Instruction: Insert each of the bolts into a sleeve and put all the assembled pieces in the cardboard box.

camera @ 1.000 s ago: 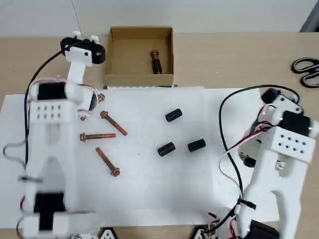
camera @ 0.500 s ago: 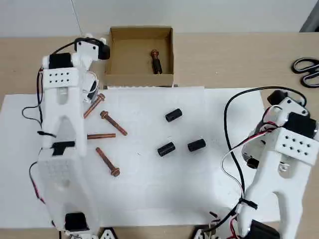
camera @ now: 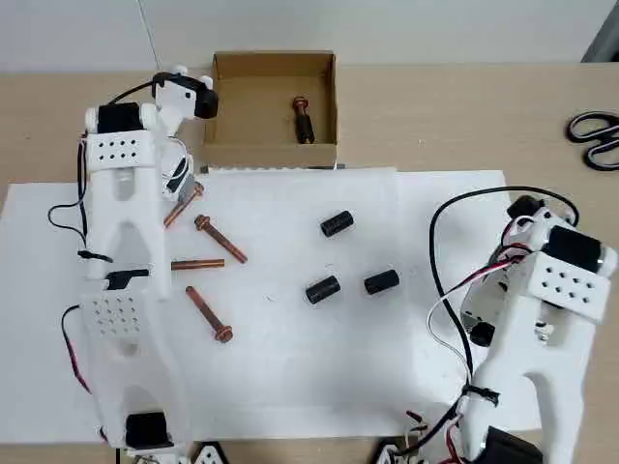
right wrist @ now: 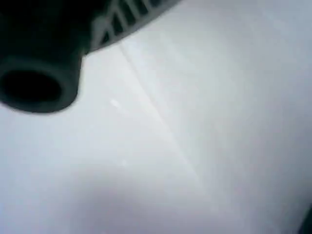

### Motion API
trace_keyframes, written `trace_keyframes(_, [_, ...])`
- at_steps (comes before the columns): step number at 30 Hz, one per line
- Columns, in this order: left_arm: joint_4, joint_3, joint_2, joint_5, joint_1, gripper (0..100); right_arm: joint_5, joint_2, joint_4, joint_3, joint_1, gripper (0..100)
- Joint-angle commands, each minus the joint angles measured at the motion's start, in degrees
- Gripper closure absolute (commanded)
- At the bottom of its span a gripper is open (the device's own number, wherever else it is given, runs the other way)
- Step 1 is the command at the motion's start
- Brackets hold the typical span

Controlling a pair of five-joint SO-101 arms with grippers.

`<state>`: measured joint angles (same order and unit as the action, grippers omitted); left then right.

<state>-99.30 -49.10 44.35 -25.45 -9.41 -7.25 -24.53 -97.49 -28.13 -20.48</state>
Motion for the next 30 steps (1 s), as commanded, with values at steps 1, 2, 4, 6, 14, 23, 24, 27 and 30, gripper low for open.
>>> trace_keyframes(1, [0.2,-2.0,-0.5,-0.4,0.6,87,-0.2,-2.0,1.2,0.3,1.0,99.5])
trace_keyframes(2, [0.2,-2.0,-0.5,-1.0,0.7,87,-0.3,-2.0,1.3,0.3,1.9,99.5])
trace_keyframes(4, [0.9,-2.0,-0.4,-1.3,1.1,87,-0.5,-2.0,1.3,0.3,3.5,99.5])
trace_keyframes(6, [1.8,-2.4,0.5,-1.3,1.2,87,-0.5,-2.0,1.4,0.3,4.7,99.5])
trace_keyframes(14, [1.9,-9.1,7.9,-1.4,1.3,87,-0.5,-2.0,2.0,0.2,4.9,99.5])
trace_keyframes(23, [1.1,-15.3,15.0,-1.4,1.1,87,-0.4,-2.0,1.9,0.1,4.9,99.5])
trace_keyframes(24, [1.1,-15.3,15.7,-1.4,1.1,87,-0.4,-2.0,1.9,0.1,4.9,99.5])
trace_keyframes(27, [1.1,-15.3,17.2,-1.4,1.1,87,-0.4,-2.0,1.9,0.1,4.9,99.5])
trace_keyframes(30, [1.2,-15.3,17.8,-1.4,1.1,88,-0.4,-2.0,1.9,0.1,4.9,99.5])
